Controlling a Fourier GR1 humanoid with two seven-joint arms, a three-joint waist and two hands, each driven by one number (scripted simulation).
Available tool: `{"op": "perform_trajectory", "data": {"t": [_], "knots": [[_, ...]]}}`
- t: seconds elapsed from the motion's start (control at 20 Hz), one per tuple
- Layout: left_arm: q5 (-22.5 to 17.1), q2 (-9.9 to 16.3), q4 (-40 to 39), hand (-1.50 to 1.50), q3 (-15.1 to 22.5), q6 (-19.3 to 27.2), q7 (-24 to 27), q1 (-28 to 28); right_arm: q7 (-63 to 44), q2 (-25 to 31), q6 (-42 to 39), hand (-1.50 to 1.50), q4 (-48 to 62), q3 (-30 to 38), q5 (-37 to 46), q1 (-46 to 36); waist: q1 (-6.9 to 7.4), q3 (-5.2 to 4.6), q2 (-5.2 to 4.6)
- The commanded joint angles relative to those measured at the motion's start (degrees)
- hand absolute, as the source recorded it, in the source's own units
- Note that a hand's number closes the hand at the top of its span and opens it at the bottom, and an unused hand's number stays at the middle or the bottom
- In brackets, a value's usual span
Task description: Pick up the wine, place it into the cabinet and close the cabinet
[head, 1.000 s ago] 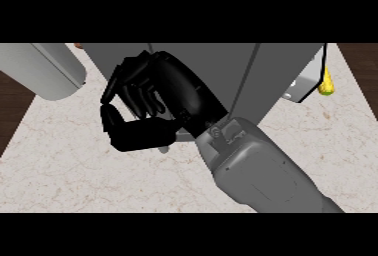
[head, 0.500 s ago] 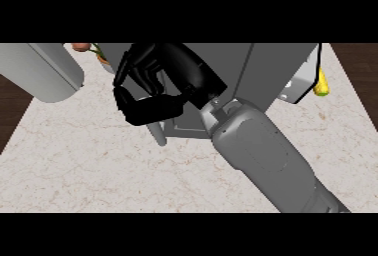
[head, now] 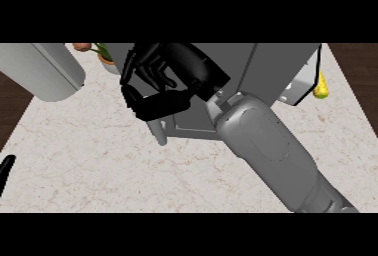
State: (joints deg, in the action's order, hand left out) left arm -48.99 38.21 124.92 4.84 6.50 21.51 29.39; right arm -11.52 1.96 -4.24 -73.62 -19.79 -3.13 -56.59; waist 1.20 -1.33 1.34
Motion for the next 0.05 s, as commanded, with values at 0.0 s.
{"op": "perform_trajectory", "data": {"t": [0.0], "knots": [[1.0,-1.0,1.2,-1.50,2.2,1.9,-1.1,-1.7,1.7,6.6,2.3,1.50,8.6,7.8,2.0,-1.9,-0.40,1.34,-2.34]]}}
